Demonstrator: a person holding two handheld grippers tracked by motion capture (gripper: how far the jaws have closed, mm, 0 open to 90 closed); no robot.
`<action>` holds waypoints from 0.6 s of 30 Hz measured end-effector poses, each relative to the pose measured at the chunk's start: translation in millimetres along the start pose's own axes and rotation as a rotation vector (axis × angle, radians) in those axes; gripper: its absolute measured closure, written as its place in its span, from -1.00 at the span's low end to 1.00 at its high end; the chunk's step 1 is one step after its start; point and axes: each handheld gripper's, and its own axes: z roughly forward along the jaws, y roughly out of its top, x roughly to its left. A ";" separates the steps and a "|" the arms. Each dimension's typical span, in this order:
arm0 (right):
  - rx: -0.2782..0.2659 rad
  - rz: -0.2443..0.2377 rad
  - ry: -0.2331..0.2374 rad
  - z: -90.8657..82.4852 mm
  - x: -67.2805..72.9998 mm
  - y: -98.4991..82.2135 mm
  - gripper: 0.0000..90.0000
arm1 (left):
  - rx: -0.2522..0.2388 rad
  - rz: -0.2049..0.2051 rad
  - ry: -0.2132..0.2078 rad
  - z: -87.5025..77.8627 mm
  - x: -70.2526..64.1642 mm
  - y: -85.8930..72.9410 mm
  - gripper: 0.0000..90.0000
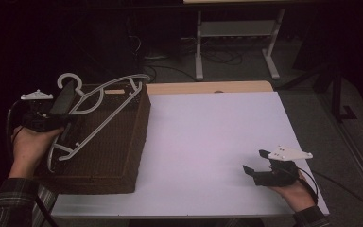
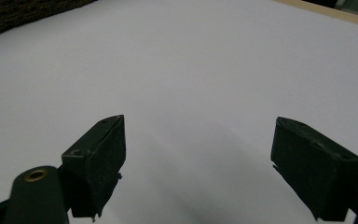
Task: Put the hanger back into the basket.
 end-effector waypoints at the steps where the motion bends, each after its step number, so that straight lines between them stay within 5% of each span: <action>1: 0.000 0.001 0.000 0.0 0.0 0.0 -0.62 | 0.003 0.002 0.007 0.2 2.3 -1.4 0.83; 13: 0.002 0.005 -0.006 0.0 -0.7 -0.3 -0.62 | 0.035 0.001 0.025 3.7 18.9 -14.9 0.82; 18: 0.003 0.007 -0.009 -0.1 -0.8 -0.3 -0.62 | 0.052 0.031 0.050 9.2 18.8 -15.0 0.82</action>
